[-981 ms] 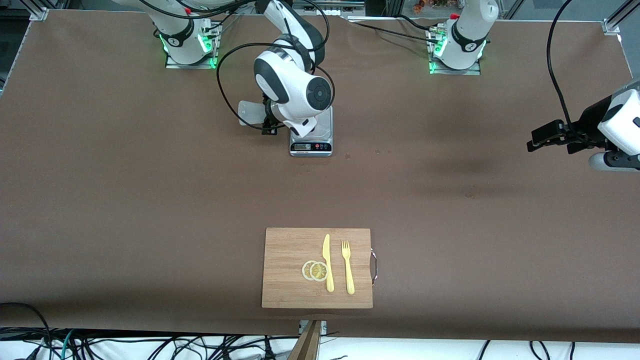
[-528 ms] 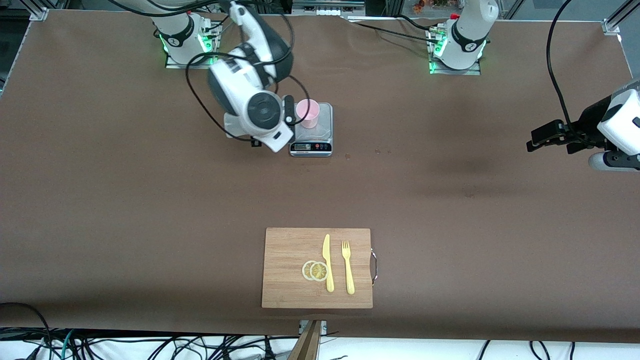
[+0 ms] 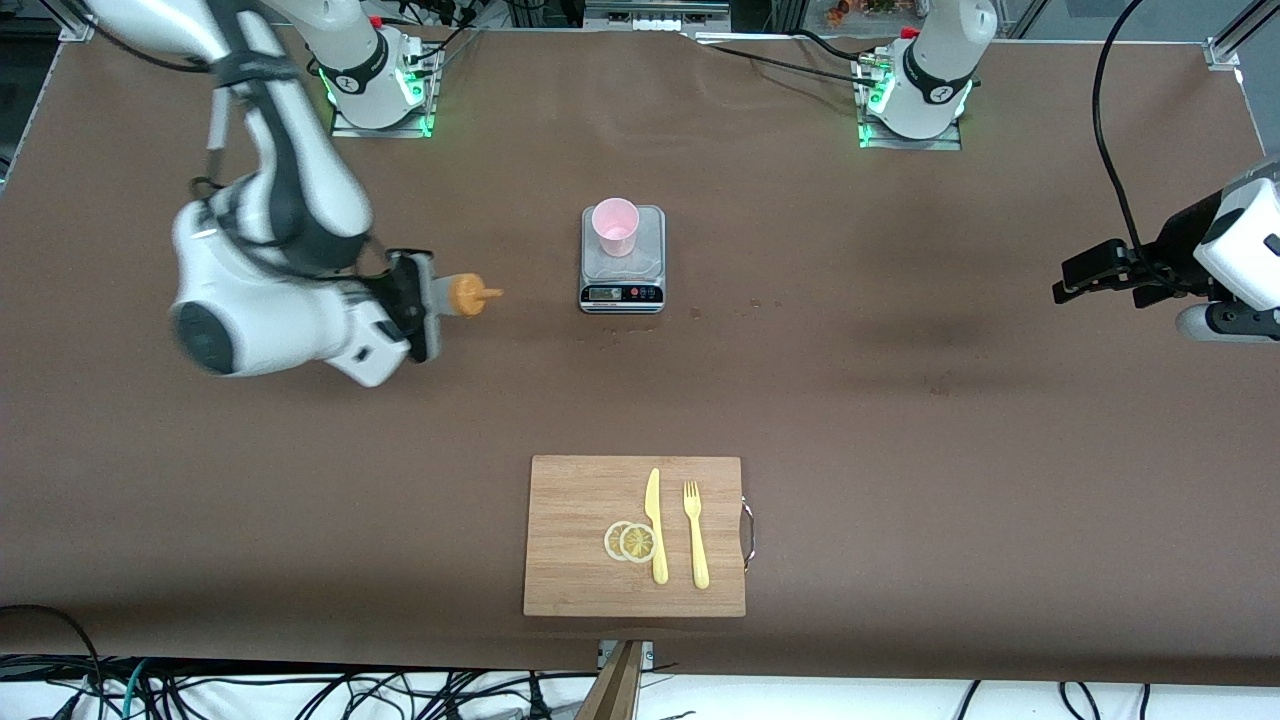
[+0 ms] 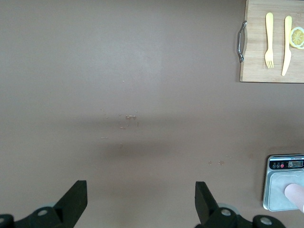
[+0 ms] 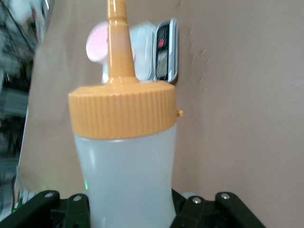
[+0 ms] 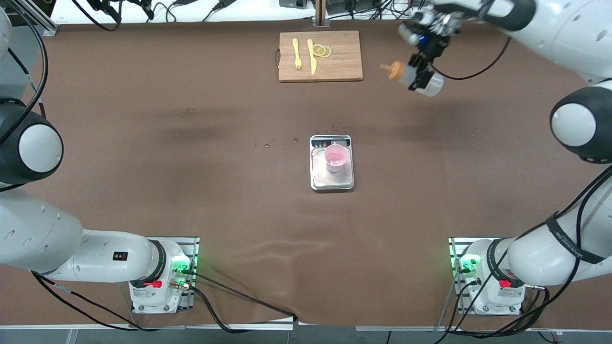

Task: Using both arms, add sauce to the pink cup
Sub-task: 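Carry the bottle back and lower it onto the table with the right gripper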

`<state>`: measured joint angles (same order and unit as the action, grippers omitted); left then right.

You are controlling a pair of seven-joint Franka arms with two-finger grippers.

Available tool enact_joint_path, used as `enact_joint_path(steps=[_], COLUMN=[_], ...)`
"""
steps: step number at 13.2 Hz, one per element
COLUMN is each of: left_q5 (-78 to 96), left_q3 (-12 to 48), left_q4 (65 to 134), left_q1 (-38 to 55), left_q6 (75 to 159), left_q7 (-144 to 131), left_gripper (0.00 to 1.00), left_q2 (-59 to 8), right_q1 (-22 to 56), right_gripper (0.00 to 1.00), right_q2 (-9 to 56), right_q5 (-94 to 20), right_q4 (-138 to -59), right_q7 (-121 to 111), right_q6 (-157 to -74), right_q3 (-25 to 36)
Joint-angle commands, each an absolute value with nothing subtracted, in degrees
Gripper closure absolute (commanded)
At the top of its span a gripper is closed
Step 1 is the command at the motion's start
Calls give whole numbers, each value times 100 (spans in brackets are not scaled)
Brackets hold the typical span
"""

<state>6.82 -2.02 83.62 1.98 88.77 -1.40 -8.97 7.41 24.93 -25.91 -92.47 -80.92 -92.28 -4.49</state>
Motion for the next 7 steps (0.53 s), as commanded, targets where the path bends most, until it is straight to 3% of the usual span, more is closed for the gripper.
enact_joint_path(steps=[1,5,7], left_q5=[624,633,615], left_q3=[-211,-202,-202], left_q4=[8147,8147,7955], left_q1=[220,220,229], left_q6=[8736,8736,8736], left_q7=[-18,-18,-26], left_gripper=[0,0,0], left_q2=[-1002,-1011,-1081], right_q1=[221,-570,-676], right_gripper=[85,85,85], right_q2=[2513,3153,3313], right_q5=[-3312,-4540,-5086], right_q4=[-9378,-9483,-9728], right_q7=[-8664,-10269,-11158], right_q6=[-9211,-8958,-8694], right_q3=[-545,-510,-186])
